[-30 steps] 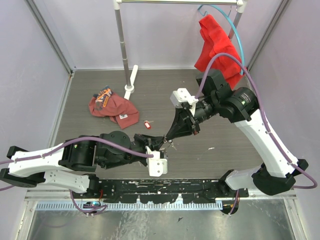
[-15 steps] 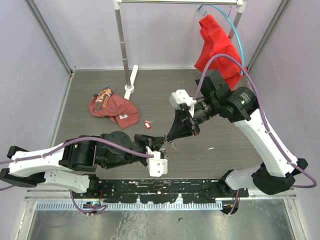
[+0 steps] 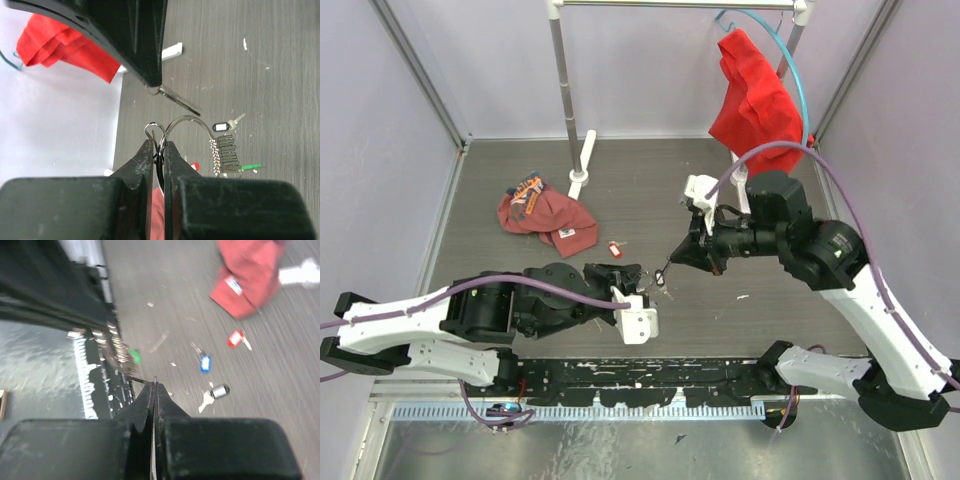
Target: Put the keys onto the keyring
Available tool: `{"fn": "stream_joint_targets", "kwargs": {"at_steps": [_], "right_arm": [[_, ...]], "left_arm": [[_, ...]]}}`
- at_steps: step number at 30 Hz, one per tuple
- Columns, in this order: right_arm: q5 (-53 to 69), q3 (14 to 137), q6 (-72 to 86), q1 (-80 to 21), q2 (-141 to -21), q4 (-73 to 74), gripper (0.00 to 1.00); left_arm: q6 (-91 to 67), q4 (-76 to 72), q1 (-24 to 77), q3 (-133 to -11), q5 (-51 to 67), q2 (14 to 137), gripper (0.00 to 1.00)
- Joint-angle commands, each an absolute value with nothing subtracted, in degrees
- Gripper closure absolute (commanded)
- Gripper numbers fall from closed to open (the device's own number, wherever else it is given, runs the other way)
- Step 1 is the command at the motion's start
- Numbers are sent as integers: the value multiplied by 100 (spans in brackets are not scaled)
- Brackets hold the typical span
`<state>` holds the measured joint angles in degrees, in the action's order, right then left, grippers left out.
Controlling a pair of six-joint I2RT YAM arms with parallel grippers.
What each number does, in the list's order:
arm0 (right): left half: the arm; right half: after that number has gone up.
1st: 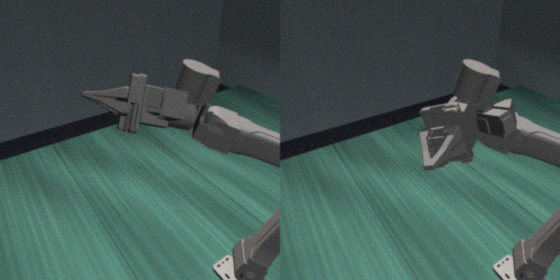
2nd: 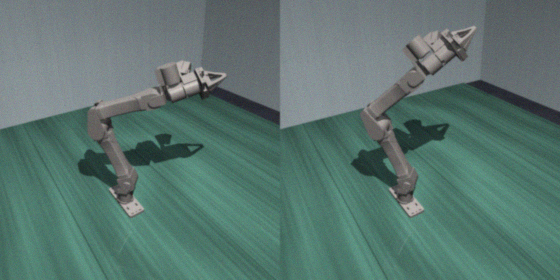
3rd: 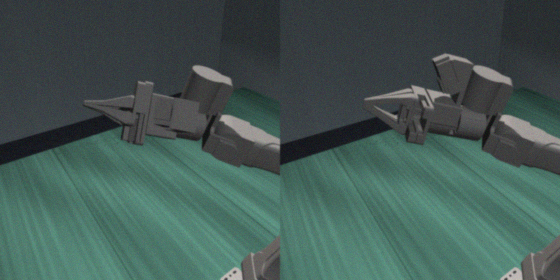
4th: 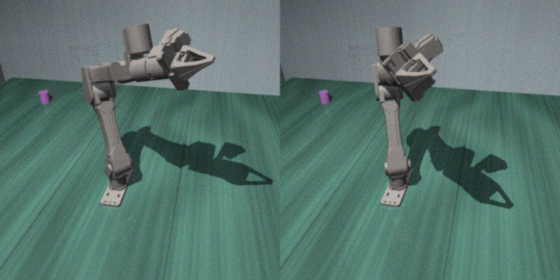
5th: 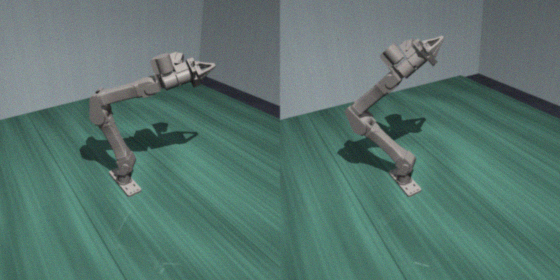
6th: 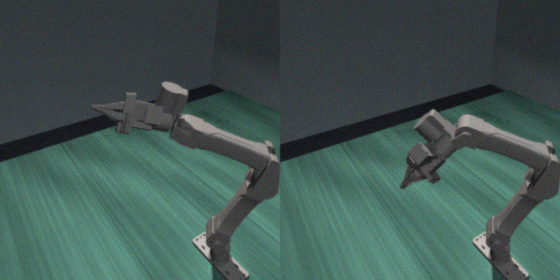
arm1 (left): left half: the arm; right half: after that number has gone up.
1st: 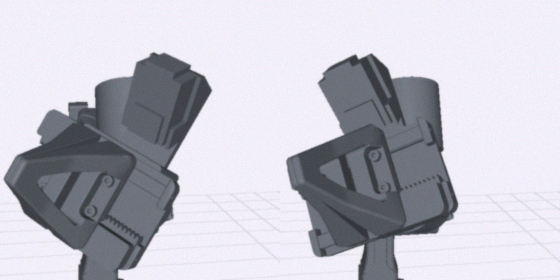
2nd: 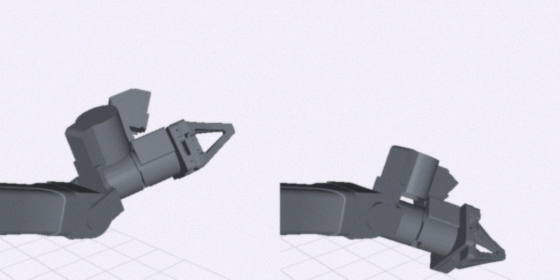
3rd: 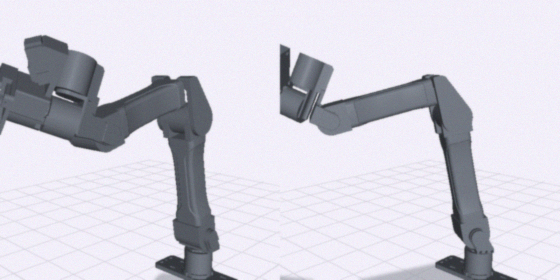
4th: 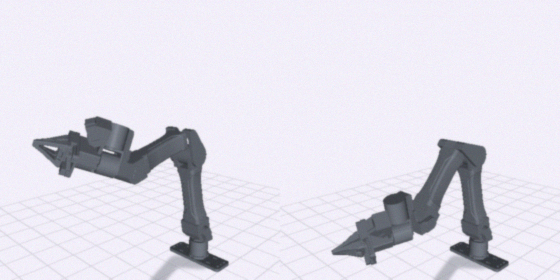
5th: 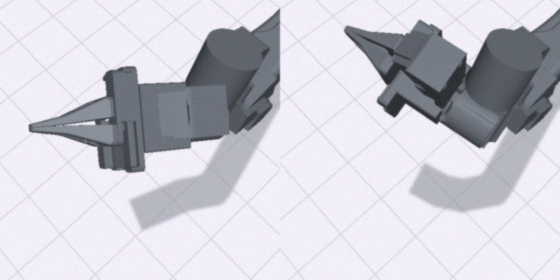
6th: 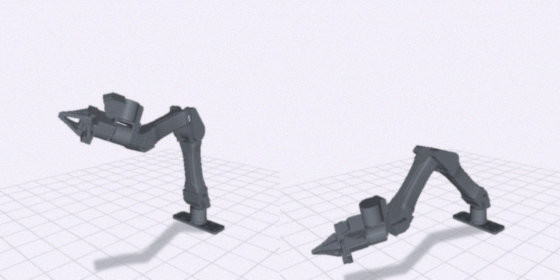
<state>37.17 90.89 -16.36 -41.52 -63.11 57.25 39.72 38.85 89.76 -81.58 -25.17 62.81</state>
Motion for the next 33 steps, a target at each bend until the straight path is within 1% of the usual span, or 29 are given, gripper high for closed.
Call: {"fn": "stream_joint_targets", "kwargs": {"at_steps": [1, 5, 8, 10, 11, 13, 17, 20, 21, 25, 29, 33], "right_arm": [[1149, 7818, 602, -4096, -6241, 4623, 99], [1140, 6258, 1651, -3814, -6215, 3948, 99], [1681, 5302, 1945, -3167, -6313, 3331, 99], [2261, 4741, 2092, -2736, -6392, 2866, 98], [2314, 4545, 2150, -2594, -6443, 2710, 96], [1884, 4387, 2118, -2506, -6548, 2736, 90], [711, 4362, 2046, -2466, -6565, 2928, 74], [129, 4456, 2088, -2461, -6312, 3017, 54], [22, 4509, 2136, -2461, -6164, 3038, 51], [-28, 5093, 2335, -2465, -5496, 3133, 47], [1070, 6061, 2795, -2466, -5195, 3154, 49], [2150, 6877, 3172, -2492, -5209, 3181, 50]], "left_arm": [[3880, 3762, 8964, -7893, -3115, 6197, 100], [3637, 3771, 8963, -7742, -3168, 6167, 100], [3525, 3796, 8964, -7711, -3173, 6138, 100], [3490, 3799, 8963, -7681, -3172, 6115, 100], [3481, 3798, 8964, -7669, -3177, 6109, 100], [3460, 3797, 8958, -7640, -3190, 6106, 100], [3431, 3734, 8956, -7565, -3192, 6121, 100], [3433, 3696, 8962, -7548, -3206, 6167, 100], [3436, 3673, 8963, -7543, -3222, 6171, 100], [3460, 3515, 8957, -7438, -3296, 6144, 100], [3511, 3377, 8947, -7353, -3297, 6133, 100], [3513, 3333, 8931, -7381, -3266, 6178, 100]]}}
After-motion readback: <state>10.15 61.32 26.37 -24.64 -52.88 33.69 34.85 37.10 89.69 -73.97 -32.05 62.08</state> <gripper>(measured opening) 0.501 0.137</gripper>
